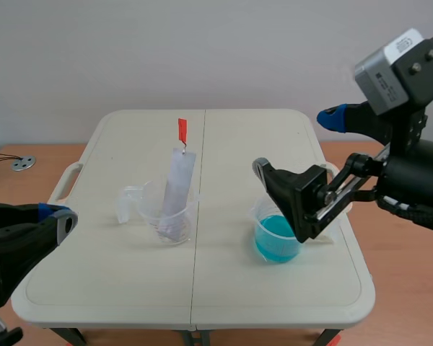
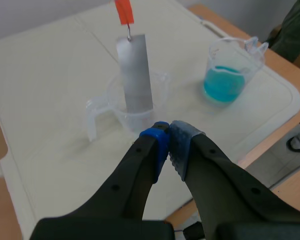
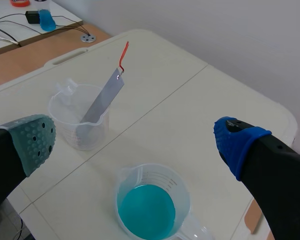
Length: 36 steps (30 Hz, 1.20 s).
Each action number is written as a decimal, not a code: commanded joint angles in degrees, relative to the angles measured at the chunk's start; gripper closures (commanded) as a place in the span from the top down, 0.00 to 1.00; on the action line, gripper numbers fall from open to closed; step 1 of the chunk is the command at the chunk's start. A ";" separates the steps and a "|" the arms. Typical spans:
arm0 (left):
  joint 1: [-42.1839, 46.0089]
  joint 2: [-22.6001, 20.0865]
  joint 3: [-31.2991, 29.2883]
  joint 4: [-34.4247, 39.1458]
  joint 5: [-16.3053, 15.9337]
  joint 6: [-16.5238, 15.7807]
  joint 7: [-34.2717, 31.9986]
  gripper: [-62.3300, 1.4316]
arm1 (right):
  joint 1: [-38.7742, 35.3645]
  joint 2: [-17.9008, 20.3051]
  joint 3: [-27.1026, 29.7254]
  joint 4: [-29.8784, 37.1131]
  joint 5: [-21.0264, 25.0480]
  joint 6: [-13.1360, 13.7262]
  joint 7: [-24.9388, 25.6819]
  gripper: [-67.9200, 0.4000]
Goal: Hold the metal plate by the orange handle, dip it into the blue solution, take it out and point at it, then put the plate back in the beaker on the left.
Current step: 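Lift the metal plate out of the left beaker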
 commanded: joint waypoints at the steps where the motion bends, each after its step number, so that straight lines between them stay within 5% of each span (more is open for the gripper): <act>1: 1.38 -0.07 0.11 1.07 2.10 0.74 1.07 0.07 | 1.73 -1.53 0.02 -0.98 0.44 -0.39 0.39 0.98; 10: 13.03 -0.04 0.04 -1.77 9.18 2.19 5.31 0.07 | 9.01 -6.82 -4.15 -6.21 -1.55 -0.37 -2.51 0.98; 25: 17.27 -0.04 0.70 -21.20 9.22 2.12 4.72 0.07 | 23.87 -13.35 -12.48 -21.18 -1.55 -0.37 -4.09 0.98; 36: 20.26 0.13 1.22 -27.45 9.18 1.73 4.68 0.07 | 33.66 -18.97 -16.90 -33.66 -1.53 -0.37 -5.11 0.98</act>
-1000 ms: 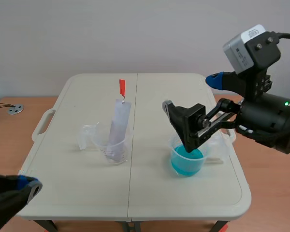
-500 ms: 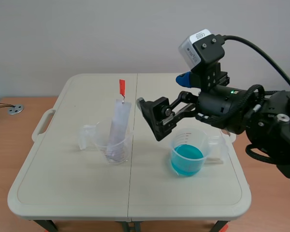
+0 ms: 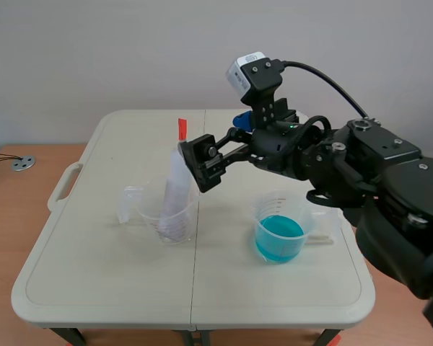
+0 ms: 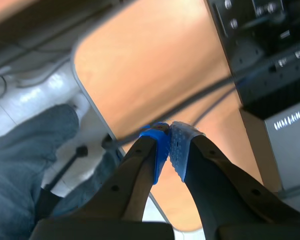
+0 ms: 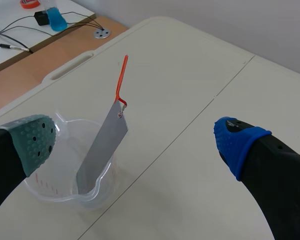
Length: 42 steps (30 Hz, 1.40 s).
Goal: Hold the metal plate by the orange handle, dip it into the blue solution, take it out and point at it, then put the plate back in the beaker on the left.
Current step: 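Lift the metal plate out of the left beaker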
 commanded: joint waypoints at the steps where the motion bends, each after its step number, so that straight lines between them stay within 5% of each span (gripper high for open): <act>1: 0.11 0.13 0.11 0.04 -0.37 -0.11 -0.52 0.07 | 2.47 -0.83 -0.35 -0.31 0.39 -0.17 0.90 0.98; 16: -0.04 0.13 0.11 -0.68 -0.37 -0.07 -0.33 0.07 | 12.15 -7.32 -5.88 -14.01 0.42 -0.17 1.01 0.98; 30: -0.04 0.13 0.11 -0.68 -0.39 -0.09 -0.33 0.07 | 12.94 -10.49 -5.90 -15.26 0.44 -0.17 -0.98 0.98; 42: -0.35 0.13 0.11 -0.68 -0.39 -0.09 -0.31 0.07 | 12.96 -10.88 -5.90 -15.26 0.46 -0.17 -1.92 0.68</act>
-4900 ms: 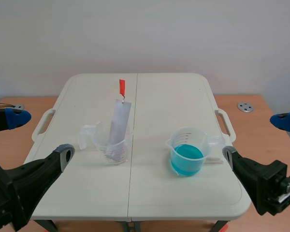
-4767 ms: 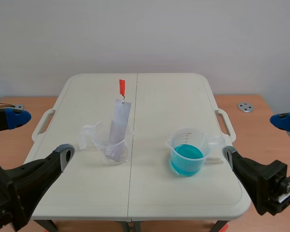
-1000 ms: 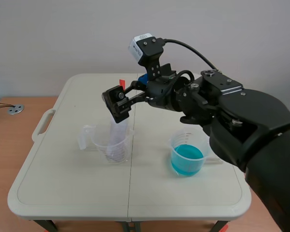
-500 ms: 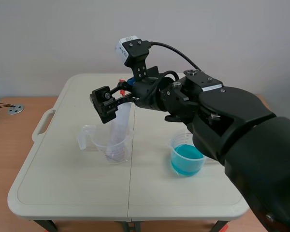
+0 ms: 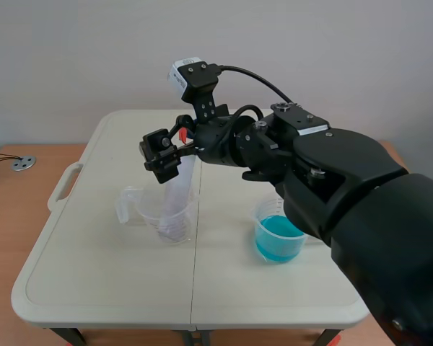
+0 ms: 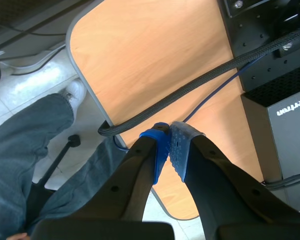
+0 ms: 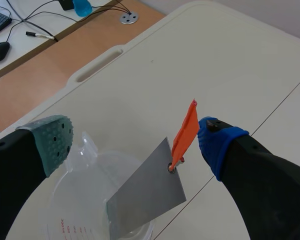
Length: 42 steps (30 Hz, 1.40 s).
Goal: Hold the metal plate by the orange handle, dip it into the blue solution, take it out and point at it, then put the plate back in the beaker on the left.
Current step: 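Lift the metal plate out of the left beaker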
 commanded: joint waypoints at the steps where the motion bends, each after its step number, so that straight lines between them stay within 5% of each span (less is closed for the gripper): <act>1: 0.07 0.13 0.07 0.83 -0.37 -0.11 -0.31 0.07 | 1.81 -0.76 0.07 1.07 0.44 0.04 0.83 0.66; 30: 0.07 0.13 0.07 0.83 -0.37 -0.11 0.09 0.07 | 1.77 -0.79 0.07 1.07 0.39 0.57 4.26 0.05; 42: 0.07 0.13 0.07 0.83 -0.37 -0.11 0.09 0.07 | 1.60 -0.76 -0.63 1.07 0.42 10.10 6.27 0.02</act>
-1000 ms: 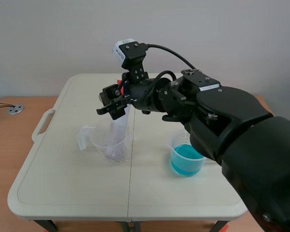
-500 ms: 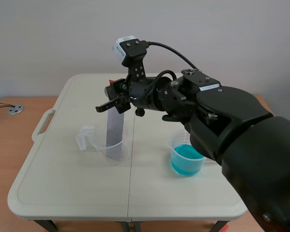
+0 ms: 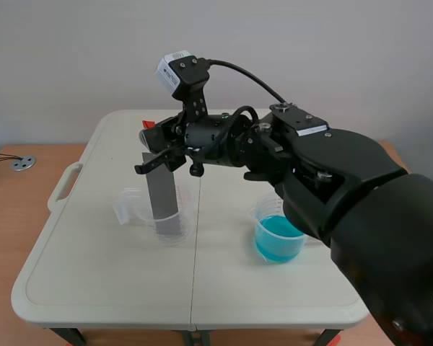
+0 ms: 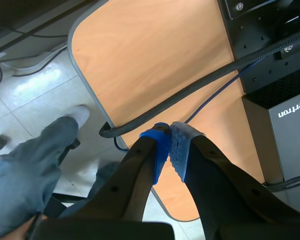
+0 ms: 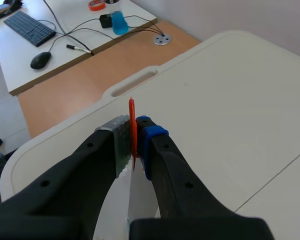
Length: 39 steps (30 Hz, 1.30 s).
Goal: Hold the metal plate by the orange handle, dip it into the blue solution, take it out and point at it, then put the plate back in the beaker on the left.
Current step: 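Lift the metal plate out of the left beaker, then move the plate over the blue solution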
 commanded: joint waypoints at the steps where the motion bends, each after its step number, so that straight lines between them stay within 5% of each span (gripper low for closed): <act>1: 0.35 0.13 0.07 0.81 -0.37 -0.11 -0.20 0.07 | 1.60 -0.74 -0.37 1.09 0.42 0.70 0.90 0.02; 11: 0.35 0.13 0.07 0.81 -0.37 -0.11 -0.22 0.07 | 1.42 0.09 -0.37 2.75 0.42 5.57 3.67 0.02; 39: 0.35 0.13 0.07 0.81 -0.42 -0.11 -0.39 0.07 | -5.42 9.40 0.13 34.97 0.39 4.42 1.88 0.02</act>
